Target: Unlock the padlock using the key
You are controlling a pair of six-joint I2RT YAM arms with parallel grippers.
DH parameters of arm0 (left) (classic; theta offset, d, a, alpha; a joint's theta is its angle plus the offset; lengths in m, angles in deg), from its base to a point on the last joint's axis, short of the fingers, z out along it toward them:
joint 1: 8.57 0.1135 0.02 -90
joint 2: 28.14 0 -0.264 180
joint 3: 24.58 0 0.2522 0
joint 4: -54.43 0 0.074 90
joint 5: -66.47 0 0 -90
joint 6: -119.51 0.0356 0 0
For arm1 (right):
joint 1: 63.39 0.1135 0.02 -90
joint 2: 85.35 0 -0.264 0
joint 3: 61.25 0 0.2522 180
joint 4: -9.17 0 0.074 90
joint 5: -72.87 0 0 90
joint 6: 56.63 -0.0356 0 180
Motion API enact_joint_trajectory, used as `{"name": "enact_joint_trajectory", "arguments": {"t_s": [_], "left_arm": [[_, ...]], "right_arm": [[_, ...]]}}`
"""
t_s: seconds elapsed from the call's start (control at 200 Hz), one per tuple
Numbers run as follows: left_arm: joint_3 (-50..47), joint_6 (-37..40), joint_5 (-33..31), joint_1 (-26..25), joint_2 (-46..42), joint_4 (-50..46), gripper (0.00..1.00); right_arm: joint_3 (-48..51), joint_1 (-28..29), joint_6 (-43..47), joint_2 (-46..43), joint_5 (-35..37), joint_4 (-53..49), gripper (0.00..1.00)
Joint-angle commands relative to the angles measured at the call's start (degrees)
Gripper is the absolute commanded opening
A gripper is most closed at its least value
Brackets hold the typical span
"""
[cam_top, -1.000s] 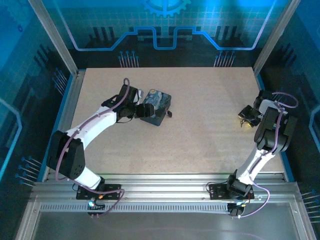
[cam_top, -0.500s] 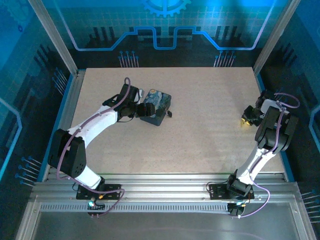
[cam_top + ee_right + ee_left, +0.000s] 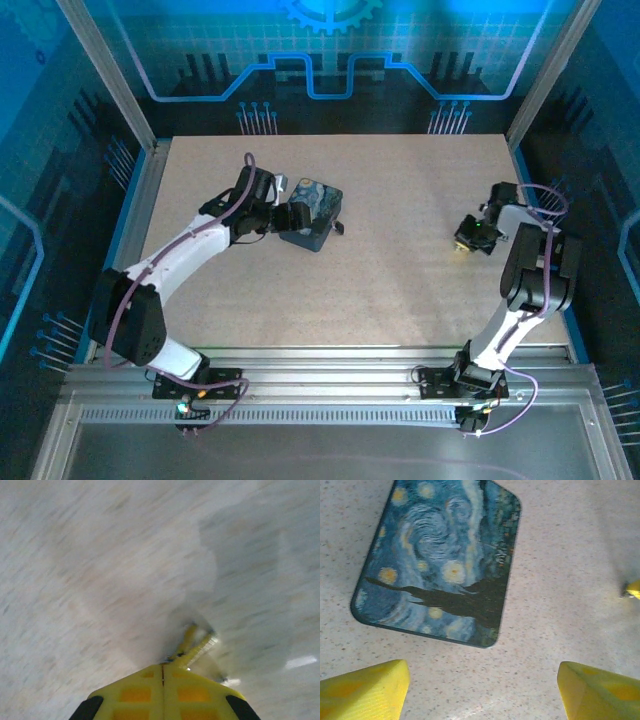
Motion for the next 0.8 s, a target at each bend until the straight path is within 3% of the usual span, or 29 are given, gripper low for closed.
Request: {"name": "enact_joint_trajectory", "arguments": {"t_s": [0.0, 0.315, 0.445, 0.795], "left_arm": [[1.31, -0.96, 2.49, -2.8, -0.66, -1.48, 0.79], [-2.09, -4.18, 2.73, -5.46, -3.66, 0.02, 0.79], [-2.73, -4.68, 2.33, -6.04, -4.65, -0.15, 0.79], [-5.83, -4.69, -1.12, -6.43, -9.92, -2.88, 0.8]], "right_arm": [[1.62, 6.24, 1.02, -4.04, -3.62, 0.02, 0.05], [8.79, 23.98, -1.06, -10.82, -3.83, 1.76, 0.07], [10.72, 30.54, -2.69, -11.63, -0.82, 2.34, 0.11], [12.16, 31.8, -2.76, -14.58, 1.63, -0.03, 0.36]]}}
